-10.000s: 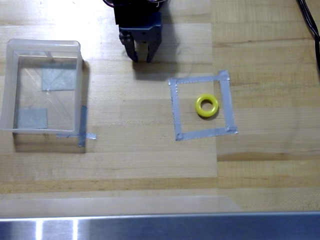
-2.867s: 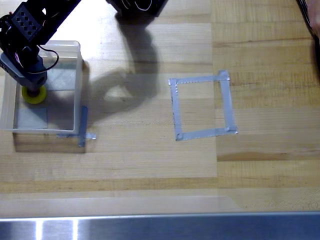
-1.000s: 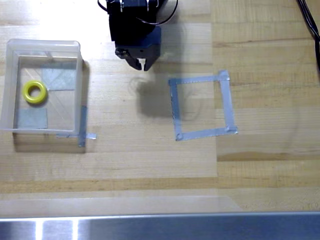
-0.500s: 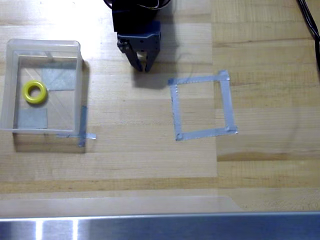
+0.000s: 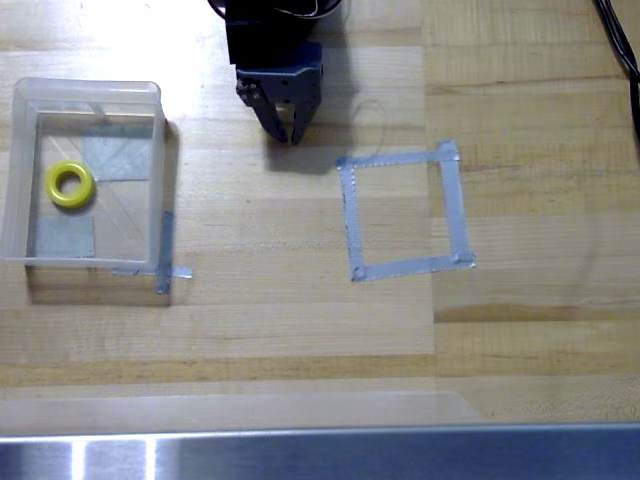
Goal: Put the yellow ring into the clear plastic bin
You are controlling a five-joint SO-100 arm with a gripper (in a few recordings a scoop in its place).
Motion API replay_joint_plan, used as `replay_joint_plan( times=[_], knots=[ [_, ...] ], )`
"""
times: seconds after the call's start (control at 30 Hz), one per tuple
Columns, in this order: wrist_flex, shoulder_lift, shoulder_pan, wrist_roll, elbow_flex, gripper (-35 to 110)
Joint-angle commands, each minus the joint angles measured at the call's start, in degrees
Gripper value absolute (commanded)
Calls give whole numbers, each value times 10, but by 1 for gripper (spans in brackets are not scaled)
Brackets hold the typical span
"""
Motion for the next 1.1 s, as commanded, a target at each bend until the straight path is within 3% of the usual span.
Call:
replay_joint_plan(
  times=[0.0,0.3,1.07],
  knots=[
    [18,5,-1,0,-6,2],
    [62,11,0,0,-6,2],
    [63,8,-4,-7,-6,2]
  ],
)
